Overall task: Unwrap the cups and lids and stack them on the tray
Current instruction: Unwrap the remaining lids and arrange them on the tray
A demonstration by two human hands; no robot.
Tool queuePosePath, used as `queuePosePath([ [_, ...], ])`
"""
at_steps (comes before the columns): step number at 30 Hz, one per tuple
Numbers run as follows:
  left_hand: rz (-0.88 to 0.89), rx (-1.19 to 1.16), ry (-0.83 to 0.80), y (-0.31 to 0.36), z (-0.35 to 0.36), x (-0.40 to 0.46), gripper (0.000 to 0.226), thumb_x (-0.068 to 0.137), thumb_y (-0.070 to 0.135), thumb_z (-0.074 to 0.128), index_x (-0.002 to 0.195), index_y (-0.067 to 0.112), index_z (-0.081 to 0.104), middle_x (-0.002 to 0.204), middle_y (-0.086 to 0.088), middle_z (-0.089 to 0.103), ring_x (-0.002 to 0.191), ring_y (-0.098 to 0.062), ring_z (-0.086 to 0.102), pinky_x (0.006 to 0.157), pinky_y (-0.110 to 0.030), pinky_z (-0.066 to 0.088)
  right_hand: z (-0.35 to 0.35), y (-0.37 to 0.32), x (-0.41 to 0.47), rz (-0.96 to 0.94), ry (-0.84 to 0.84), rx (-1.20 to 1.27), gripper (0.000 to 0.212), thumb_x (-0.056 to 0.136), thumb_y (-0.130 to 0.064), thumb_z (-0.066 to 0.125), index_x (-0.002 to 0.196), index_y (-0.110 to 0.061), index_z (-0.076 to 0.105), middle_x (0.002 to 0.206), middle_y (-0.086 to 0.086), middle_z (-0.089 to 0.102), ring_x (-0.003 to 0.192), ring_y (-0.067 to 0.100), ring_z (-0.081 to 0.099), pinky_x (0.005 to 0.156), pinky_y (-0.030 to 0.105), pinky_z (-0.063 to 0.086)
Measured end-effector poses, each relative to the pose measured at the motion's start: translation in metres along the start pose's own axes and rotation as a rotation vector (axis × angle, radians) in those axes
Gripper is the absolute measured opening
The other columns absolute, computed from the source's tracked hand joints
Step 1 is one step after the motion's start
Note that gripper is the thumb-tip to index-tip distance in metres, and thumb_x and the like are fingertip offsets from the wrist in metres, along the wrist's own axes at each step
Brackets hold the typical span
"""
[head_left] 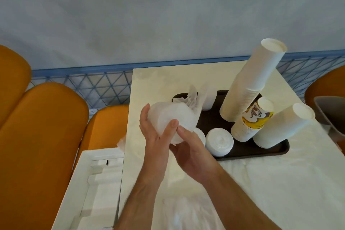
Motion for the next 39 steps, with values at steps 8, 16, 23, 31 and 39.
queuePosePath([
  [8, -0.105, -0.345, -0.215, 0.031, 0.050, -0.031, 0.017, 0.092, 0.022, 0.062, 0.095, 0.019, 0.079, 0.101, -0.008, 0.075, 0.095, -0.020, 0.071, 0.081, -0.027, 0.057, -0.051, -0.074, -0.052, -0.022, -0.008, 0.266, 0.081, 0.059, -0.048, 0.089, 0.129, -0.015, 0.064, 0.128, 0.016, 0.060, 0.105, 0.030, 0.061, 0.083, 0.041, 0.050],
  [16, -0.060, -0.287, -0.396, 0.047, 0.105, -0.064, 0.013, 0.064, 0.023, 0.082, 0.071, 0.015, 0.074, 0.069, -0.011, 0.066, 0.063, -0.020, 0.064, 0.066, -0.027, 0.057, -0.073, -0.111, -0.086, 0.056, -0.259, 0.352, 0.069, 0.094, -0.053, 0.060, 0.146, -0.009, 0.048, 0.146, 0.019, 0.050, 0.133, 0.036, 0.048, 0.106, 0.050, 0.041],
  [23, 0.112, 0.070, -0.364, 0.063, 0.122, -0.082, 0.006, 0.084, 0.022, 0.064, 0.084, 0.021, 0.069, 0.073, 0.000, 0.063, 0.069, -0.009, 0.057, 0.068, -0.019, 0.049, -0.086, -0.127, -0.103, 0.077, -0.294, 0.432, 0.070, 0.087, -0.054, 0.069, 0.140, -0.010, 0.057, 0.140, 0.019, 0.054, 0.128, 0.035, 0.051, 0.100, 0.044, 0.047],
  [31, 0.087, 0.249, -0.155, 0.072, 0.114, -0.088, 0.026, 0.091, 0.047, 0.062, 0.087, 0.022, 0.064, 0.076, 0.001, 0.064, 0.069, -0.017, 0.062, 0.060, -0.025, 0.050, -0.080, -0.149, -0.107, -0.052, -0.196, 0.417, 0.084, 0.067, -0.038, 0.088, 0.139, -0.011, 0.054, 0.137, 0.020, 0.054, 0.119, 0.037, 0.058, 0.082, 0.043, 0.058],
  [39, -0.307, -0.285, -0.132, 0.054, 0.114, -0.079, 0.045, 0.079, 0.051, 0.061, 0.117, 0.026, 0.058, 0.078, -0.012, 0.058, 0.058, -0.023, 0.054, 0.060, -0.036, 0.047, -0.072, -0.151, -0.104, -0.070, -0.233, 0.122, 0.075, 0.055, -0.037, 0.095, 0.122, -0.012, 0.071, 0.121, 0.016, 0.065, 0.113, 0.031, 0.063, 0.088, 0.039, 0.057],
])
Point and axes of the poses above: each hand's wrist, its own x-axis towards the middle knuckle, its own z-axis out of the palm, y = z × x, the point moved 6 cm from there along x, towards the middle knuckle
